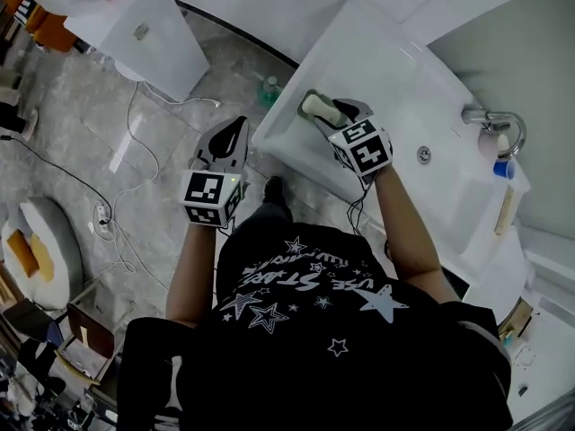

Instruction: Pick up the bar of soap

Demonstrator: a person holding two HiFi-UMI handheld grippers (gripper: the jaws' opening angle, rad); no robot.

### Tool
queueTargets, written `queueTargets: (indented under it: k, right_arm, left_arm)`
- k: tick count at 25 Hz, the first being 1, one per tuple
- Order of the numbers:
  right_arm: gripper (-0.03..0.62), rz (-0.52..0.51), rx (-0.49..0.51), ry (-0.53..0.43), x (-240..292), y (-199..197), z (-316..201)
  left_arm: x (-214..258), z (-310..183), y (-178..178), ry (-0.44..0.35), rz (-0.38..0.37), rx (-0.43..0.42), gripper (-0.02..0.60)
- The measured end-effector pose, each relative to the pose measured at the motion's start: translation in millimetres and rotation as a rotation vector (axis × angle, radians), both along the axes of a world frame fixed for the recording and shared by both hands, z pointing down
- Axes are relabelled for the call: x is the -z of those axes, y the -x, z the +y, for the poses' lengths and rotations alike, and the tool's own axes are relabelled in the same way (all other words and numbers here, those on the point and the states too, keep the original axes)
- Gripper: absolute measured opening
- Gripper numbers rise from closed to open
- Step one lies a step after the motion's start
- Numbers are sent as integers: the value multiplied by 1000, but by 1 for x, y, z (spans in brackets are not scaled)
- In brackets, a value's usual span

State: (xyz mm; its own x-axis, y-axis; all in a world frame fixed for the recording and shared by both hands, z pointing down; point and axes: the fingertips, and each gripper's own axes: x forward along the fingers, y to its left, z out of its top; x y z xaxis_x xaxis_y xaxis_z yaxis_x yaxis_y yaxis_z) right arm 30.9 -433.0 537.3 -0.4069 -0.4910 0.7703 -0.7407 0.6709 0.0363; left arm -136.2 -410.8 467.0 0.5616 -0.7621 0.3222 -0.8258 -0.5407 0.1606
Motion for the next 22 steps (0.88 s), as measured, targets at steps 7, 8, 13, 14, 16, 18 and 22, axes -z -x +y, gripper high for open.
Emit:
queueTargets:
  k: [7,8,13,14,16,18,22]
  right_arm:
    - [225,186,121,43,-18,7,-7]
    - [225,201,132,54,-20,7,-7]
    - [222,243,163,105,-30,4,-4]
    - [222,248,170,115,-32,4,-4]
    - [215,259,184,130,-34,4,-5]
    - [210,275,196,146,-37,5,-6]
    - [221,302,219,172,-40,6,-9]
  left_arm:
    - [-10,-20,9,25,5,-13,11]
    - [-12,-22,9,28,7,-14,11]
    - [-18,-24,8,42,8,-26,11]
    - [-18,-25,8,44,9,-26,11]
    - [-19,-27,9,47,12,-20,11]
    - [-20,-28,11,49,15,-13,11]
    - [-20,-29,11,49,20,-12,11]
